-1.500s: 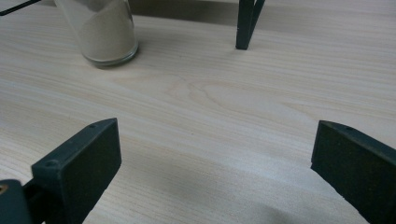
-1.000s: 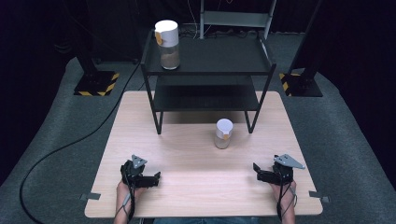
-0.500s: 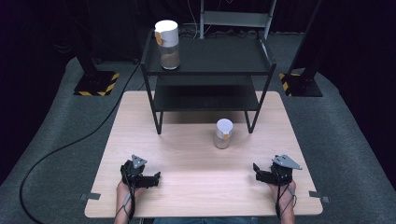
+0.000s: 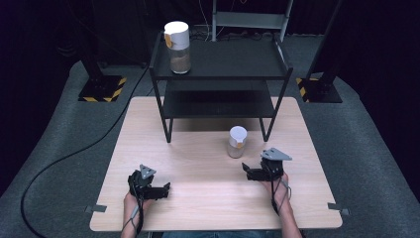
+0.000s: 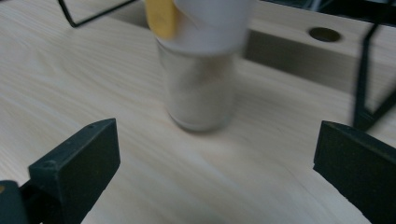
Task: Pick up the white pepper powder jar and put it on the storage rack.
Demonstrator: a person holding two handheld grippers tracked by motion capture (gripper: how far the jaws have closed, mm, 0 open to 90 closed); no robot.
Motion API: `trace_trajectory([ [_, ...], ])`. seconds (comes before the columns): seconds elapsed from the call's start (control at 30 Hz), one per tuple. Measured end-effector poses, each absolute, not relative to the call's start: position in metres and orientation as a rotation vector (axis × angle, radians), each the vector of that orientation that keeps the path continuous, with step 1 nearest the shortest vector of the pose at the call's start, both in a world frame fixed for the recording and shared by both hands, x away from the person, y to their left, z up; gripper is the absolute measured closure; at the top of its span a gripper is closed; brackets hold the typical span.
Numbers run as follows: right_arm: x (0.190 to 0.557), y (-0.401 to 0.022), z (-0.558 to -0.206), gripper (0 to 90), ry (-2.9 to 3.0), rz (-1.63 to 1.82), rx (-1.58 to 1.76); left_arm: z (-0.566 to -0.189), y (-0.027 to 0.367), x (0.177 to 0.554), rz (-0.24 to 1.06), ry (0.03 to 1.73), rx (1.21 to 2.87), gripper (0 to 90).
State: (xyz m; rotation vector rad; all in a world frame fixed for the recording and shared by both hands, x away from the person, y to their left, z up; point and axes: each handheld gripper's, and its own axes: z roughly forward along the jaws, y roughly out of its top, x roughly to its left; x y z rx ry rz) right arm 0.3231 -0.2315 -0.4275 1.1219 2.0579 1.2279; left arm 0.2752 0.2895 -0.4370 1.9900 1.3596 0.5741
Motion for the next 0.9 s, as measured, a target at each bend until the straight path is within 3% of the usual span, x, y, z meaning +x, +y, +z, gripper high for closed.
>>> trace_trajectory([
  [0.3, 0.37, -0.202, -0.426, 0.0, 2.084, 1.242, 1.076, -0.437, 0.29, 0.275, 0.569, 1.343, 1.998, 1.1],
  [0.7, 0.39, -0.199, -0.428, 0.0, 2.106, 1.244, 1.071, -0.437, 0.291, 0.276, 0.567, 1.34, 2.001, 1.0],
  [0.8, 0.386, -0.198, -0.432, 14.3, 2.073, 1.238, 1.063, -0.437, 0.291, 0.276, 0.567, 1.34, 2.001, 1.1],
  [0.9, 0.39, -0.206, -0.436, 19.8, 2.08, 1.283, 1.079, -0.437, 0.291, 0.276, 0.567, 1.34, 2.001, 1.1],
])
